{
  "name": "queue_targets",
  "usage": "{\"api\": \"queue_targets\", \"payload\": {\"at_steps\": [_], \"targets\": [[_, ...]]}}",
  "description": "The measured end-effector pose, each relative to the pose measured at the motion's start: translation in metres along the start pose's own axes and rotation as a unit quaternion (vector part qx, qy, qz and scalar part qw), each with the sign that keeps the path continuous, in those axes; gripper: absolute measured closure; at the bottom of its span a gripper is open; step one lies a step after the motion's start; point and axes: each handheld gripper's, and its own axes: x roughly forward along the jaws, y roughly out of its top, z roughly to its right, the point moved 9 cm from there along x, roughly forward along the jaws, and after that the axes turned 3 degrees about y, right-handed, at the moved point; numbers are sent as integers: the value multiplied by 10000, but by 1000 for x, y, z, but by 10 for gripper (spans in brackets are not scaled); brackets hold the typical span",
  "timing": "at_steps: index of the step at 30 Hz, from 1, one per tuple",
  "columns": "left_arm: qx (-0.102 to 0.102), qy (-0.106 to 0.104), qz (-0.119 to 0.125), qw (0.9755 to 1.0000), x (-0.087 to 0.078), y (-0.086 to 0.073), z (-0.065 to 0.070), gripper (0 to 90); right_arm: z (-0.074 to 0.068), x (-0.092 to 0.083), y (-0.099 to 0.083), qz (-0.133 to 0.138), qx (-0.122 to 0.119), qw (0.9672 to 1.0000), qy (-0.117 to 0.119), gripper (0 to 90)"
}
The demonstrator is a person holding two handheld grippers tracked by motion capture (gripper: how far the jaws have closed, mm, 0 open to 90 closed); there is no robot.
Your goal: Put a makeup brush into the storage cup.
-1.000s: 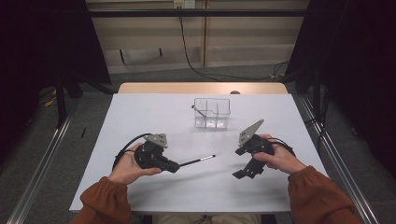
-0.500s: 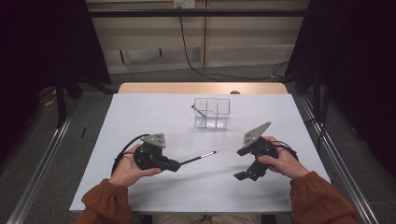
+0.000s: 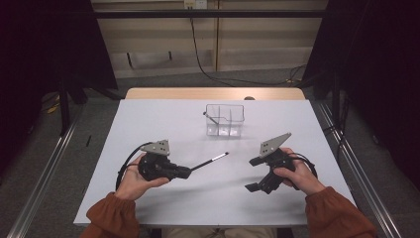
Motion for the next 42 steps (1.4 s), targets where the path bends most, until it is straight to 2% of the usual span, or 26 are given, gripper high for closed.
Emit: {"api": "queue_targets", "payload": {"at_steps": [3,5,10,19,23,26,29,35,38,40,42], "targets": [[23,17,162,9999,1,3,1,842,-1,-1,2,81,-62,9999,-97,50],[14,58,280,9996,3,4,1,842,-2,-2,4,231,-35,9997,-71,46],[35,196,402,9990,7,5,1,842,-3,-1,7,452,-65,9988,-159,33],[35,197,754,9970,8,11,5,842,-5,4,16,931,-98,9954,-216,38],[56,147,889,9959,7,15,8,842,-8,5,24,1371,-105,9903,-209,34],[63,137,965,9952,8,17,11,842,-9,4,29,1589,-172,9868,-264,35],[78,153,1067,9941,8,20,13,842,-8,3,33,1857,-284,9816,-341,37],[95,147,1229,9923,11,24,17,843,-10,2,37,1982,-234,9795,-293,40],[133,116,1305,9913,13,26,19,842,-9,1,41,2041,-146,9781,-379,72],[143,111,1332,9909,15,26,19,843,-9,-1,44,2120,-115,9765,-372,75],[129,102,1379,9903,17,27,20,842,-13,-3,47,2275,-163,9734,-207,71]]}}
